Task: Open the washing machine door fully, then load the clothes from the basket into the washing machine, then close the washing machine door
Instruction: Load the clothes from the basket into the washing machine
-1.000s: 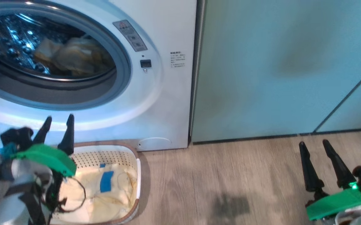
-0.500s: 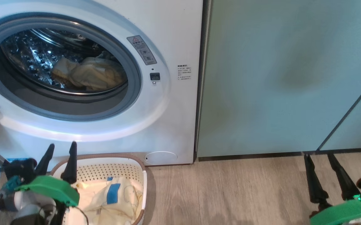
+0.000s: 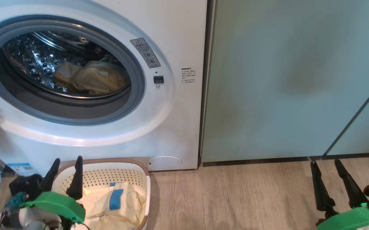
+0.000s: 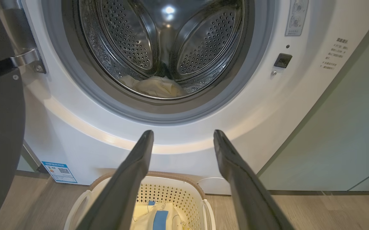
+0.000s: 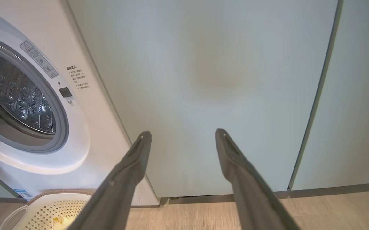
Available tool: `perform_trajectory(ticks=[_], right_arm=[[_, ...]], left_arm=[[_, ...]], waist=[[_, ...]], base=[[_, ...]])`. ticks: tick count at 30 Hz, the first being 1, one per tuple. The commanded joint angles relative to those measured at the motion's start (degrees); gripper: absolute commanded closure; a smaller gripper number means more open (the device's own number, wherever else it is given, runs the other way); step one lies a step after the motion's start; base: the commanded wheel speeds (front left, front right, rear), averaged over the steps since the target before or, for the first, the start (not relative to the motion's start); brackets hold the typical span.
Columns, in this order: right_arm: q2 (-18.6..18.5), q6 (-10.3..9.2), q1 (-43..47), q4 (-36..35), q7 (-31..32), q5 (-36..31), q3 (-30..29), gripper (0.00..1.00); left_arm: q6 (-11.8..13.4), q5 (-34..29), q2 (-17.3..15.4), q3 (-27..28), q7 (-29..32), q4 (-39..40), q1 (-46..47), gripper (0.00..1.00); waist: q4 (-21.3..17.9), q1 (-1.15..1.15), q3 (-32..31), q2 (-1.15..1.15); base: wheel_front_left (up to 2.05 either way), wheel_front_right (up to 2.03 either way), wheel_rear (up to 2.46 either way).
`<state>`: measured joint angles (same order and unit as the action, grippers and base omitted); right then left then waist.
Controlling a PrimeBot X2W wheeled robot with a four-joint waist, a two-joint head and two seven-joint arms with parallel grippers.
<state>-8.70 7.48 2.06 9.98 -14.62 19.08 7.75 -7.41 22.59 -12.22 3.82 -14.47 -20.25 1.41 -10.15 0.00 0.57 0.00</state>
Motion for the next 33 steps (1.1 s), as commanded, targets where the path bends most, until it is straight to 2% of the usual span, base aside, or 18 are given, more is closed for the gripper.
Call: perform_trajectory(ticks=[1,33], right_arm=[[-0.6,0.01,-1.7,-1.8,-0.4,-0.3,0.9,0.00],[-1.2,0.01,-1.1,-1.9,-0.4,0.1,1.5,0.00]], left_arm=[[0.0,-0.9,-1.2,2.8,-0.5,2.3,2.0,0.00],[-0.1,-1.5,-0.1,2.8,-0.5,2.8,1.2,0.00]], waist=[[0.0,0.00,-0.1,0.00],[0.0,0.00,-0.1,0.00]], base=[[0.00,0.00,0.00],[0.00,0.00,0.00]])
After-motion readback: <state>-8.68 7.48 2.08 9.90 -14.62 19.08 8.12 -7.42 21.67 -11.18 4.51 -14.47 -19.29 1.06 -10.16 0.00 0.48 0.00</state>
